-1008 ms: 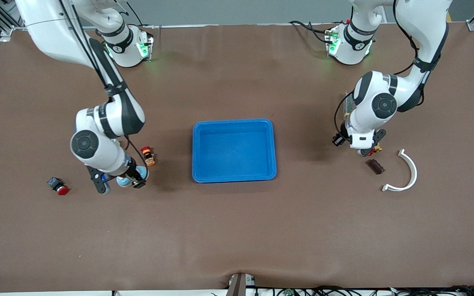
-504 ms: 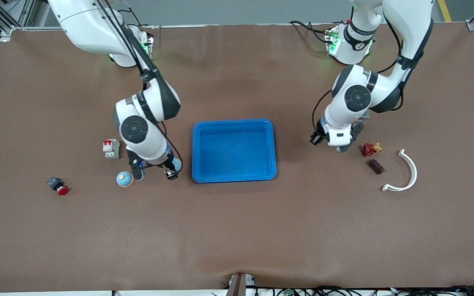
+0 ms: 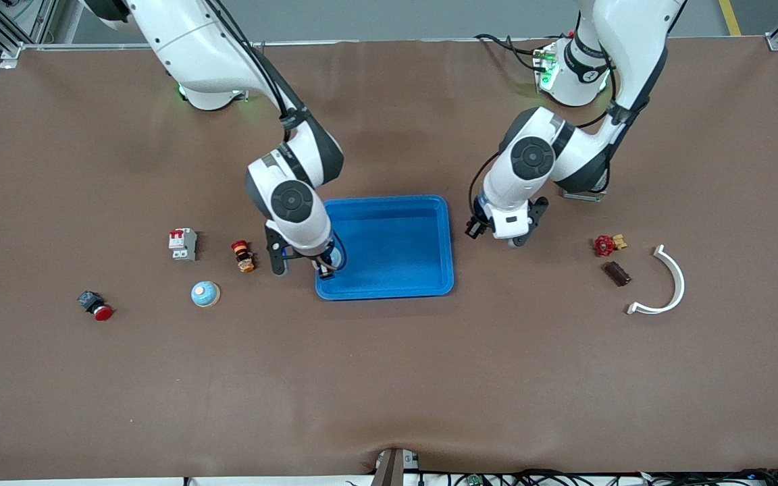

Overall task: Place electrolytic capacitor and blue bell in tray
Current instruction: 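Carry the bell and capacitor over the blue tray with both grippers, then open both grippers to drop the bell and capacitor into the tray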

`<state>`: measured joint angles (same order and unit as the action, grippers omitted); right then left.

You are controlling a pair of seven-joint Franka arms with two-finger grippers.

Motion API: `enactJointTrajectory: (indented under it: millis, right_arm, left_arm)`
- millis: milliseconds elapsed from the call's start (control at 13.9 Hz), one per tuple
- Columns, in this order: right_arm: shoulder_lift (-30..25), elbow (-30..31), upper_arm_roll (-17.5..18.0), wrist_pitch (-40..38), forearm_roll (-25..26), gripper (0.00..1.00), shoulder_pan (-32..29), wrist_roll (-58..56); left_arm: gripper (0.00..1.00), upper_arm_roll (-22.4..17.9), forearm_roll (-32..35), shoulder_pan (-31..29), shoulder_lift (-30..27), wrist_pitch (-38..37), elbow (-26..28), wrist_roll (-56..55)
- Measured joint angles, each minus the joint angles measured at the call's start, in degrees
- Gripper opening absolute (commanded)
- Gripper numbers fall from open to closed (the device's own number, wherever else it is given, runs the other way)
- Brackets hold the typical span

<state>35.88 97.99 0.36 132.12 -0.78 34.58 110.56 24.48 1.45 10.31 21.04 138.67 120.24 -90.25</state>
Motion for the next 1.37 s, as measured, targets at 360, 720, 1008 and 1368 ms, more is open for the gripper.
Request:
enactJointTrajectory:
  millis: [360,720,1008,1368]
  right_arm:
    - [2.86,-2.76,-0.03,0.44,0.00,0.00,1.44,1.31]
    - [5.18,-3.40,-0.06,3.47,0.00,0.00,1.55,2.74]
    - [6.77,-4.71,-0.09,3.57,0.01,0.01,1.55,2.77]
    - [6.90,-4.90,-0.09,3.57,2.19,1.00,1.58,2.27]
  left_arm:
    - [0.00,0.03,0.00,3.28,3.91,0.00,-4.39,-5.07]
    - [0.00,0.03,0.00,5.36,8.02,0.00,-8.29,-7.93]
    - [0.00,0.03,0.00,6.73,10.36,0.00,-10.25,-9.90]
    - [0.00,0.03,0.00,8.20,13.40,0.02,-11.91,-11.09]
